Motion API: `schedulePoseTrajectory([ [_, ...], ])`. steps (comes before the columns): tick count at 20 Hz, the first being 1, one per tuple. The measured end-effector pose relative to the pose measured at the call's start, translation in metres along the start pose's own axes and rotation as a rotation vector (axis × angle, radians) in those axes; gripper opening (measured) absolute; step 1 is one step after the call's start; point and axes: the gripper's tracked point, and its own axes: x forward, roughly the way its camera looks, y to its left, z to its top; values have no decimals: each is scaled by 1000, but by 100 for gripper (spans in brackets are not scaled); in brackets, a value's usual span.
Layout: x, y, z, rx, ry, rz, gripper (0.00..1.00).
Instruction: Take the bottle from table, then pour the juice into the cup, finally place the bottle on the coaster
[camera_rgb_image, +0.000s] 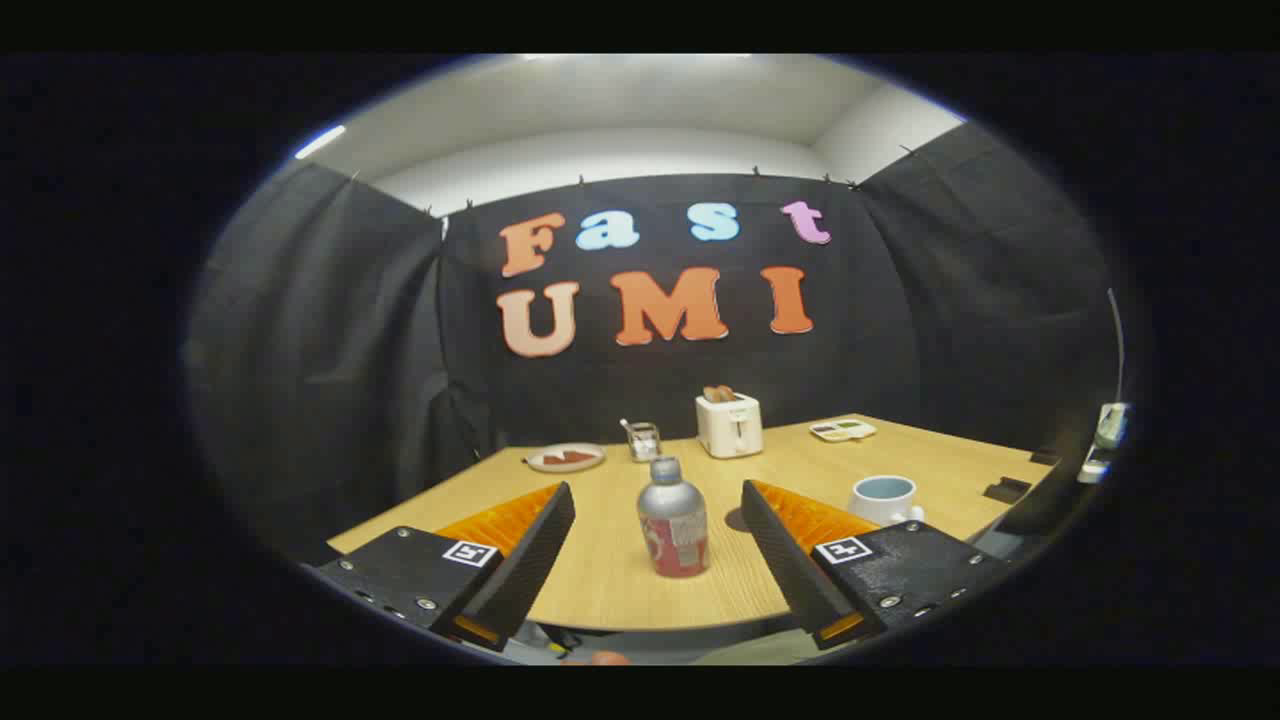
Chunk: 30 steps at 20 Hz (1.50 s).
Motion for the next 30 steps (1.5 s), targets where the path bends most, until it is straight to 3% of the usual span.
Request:
schedulePoseTrajectory([
  [6, 3, 22, -18, -140, 31, 48, 99],
  [19, 14, 7, -26, -135, 73, 11, 99],
  [30, 45, -8, -83, -95, 251, -34, 99],
])
